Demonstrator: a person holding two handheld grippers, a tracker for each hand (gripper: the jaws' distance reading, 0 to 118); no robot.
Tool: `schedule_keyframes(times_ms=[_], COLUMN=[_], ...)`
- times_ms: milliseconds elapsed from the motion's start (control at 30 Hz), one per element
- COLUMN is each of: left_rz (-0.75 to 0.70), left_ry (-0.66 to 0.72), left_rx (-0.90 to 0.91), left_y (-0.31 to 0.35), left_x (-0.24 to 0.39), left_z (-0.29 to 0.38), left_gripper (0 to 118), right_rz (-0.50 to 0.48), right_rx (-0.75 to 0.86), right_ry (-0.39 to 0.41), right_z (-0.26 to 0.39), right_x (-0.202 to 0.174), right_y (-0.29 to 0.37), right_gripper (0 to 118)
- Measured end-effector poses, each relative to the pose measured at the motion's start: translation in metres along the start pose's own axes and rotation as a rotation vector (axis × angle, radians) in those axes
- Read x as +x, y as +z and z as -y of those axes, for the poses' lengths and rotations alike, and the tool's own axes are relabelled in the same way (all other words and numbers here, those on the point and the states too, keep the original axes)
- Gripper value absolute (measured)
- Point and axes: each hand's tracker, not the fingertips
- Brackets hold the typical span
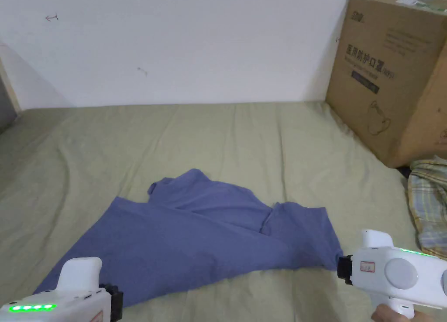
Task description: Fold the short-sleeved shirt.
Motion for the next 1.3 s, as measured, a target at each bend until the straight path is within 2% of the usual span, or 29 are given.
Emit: schedule_keyframes(times_ms=[67,100,133,167,200,367,433,467,500,533,567,600,633,667,700,767,800,833,900,933,1000,1133,1233,1267,1300], left_rz=[0.01,0.012,0.012,0.015,0.019,0.035,0.035,0.04,0.045,0.046,0.044,0.041,0.04,0.041,0.042,0.034,0.03,0.031,0.033,0.026,0.006,0.008,-0.012,-0.055,-0.084], left_ry=[-0.01,-0.014,-0.017,-0.02,-0.021,-0.029,-0.031,-0.026,-0.018,-0.014,-0.015,-0.015,-0.015,-0.014,-0.012,-0.009,-0.006,-0.002,0.002,-0.001,-0.001,0.032,0.005,-0.013,-0.026], left_rx=[-0.015,-0.019,-0.025,-0.034,-0.039,-0.07,-0.082,-0.089,-0.098,-0.106,-0.112,-0.118,-0.121,-0.125,-0.13,-0.129,-0.126,-0.125,-0.12,-0.117,-0.107,-0.078,-0.068,-0.072,-0.081], left_y=[-0.008,-0.011,-0.015,-0.02,-0.023,-0.044,-0.052,-0.056,-0.059,-0.062,-0.064,-0.066,-0.066,-0.067,-0.068,-0.066,-0.065,-0.064,-0.06,-0.06,-0.059,-0.066,-0.083,-0.091,-0.102], left_x=[0.005,0.008,0.009,0.01,0.01,0.018,0.019,0.018,0.019,0.019,0.02,0.02,0.02,0.02,0.02,0.019,0.019,0.017,0.014,0.013,0.01,-0.003,-0.009,-0.011,-0.014], left_z=[-0.002,-0.004,-0.005,-0.007,-0.008,-0.019,-0.021,-0.021,-0.023,-0.023,-0.022,-0.021,-0.021,-0.021,-0.021,-0.021,-0.022,-0.022,-0.026,-0.028,-0.034,-0.058,-0.091,-0.101,-0.116], left_gripper=[0,0,0,0,0,0,0,0,0,0,0,0,0,0,0,0,0,0,0,0,0,0,0,11,37], right_rz=[0.009,0.016,0.028,0.029,0.029,0.041,0.028,0.019,0.06,0.092,0.078,0.08,0.104,0.106,0.092,0.123,0.129,0.117,0.023,0.059,0.07,0.048,0.048,0.05,0.052], right_rx=[-0.017,-0.017,-0.008,-0.013,-0.01,-0.063,-0.116,-0.147,-0.172,-0.138,-0.116,-0.101,-0.075,-0.075,-0.088,-0.097,-0.086,-0.085,-0.064,-0.054,-0.032,-0.022,-0.023,-0.025,-0.029], right_ry=[-0.021,-0.024,-0.028,-0.021,-0.026,-0.036,-0.076,-0.075,-0.057,-0.028,-0.023,-0.005,0.044,0.072,0.046,0.096,0.097,0.075,0.004,0.032,0.074,0.064,0.071,0.073,0.072], right_z=[-0.008,-0.011,-0.017,-0.026,-0.031,-0.066,-0.07,-0.068,-0.062,-0.056,-0.056,-0.058,-0.059,-0.059,-0.06,-0.061,-0.061,-0.066,-0.073,-0.078,-0.086,-0.099,-0.1,-0.099,-0.098], right_x=[0.006,0.008,0.011,0.013,0.015,0.02,0.027,0.03,0.03,0.028,0.023,0.019,0.014,0.011,0.009,0.0,-0.003,-0.001,-0.003,-0.006,-0.011,-0.017,-0.019,-0.018,-0.018], right_y=[-0.006,-0.009,-0.013,-0.019,-0.021,-0.071,-0.097,-0.108,-0.118,-0.119,-0.113,-0.107,-0.102,-0.1,-0.095,-0.098,-0.096,-0.091,-0.082,-0.078,-0.072,-0.069,-0.069,-0.069,-0.07], right_gripper=[4,16,44,83,87,86,83,68,60,60,51,35,16,7,6,5,5,5,5,5,5,5,5,5,5])
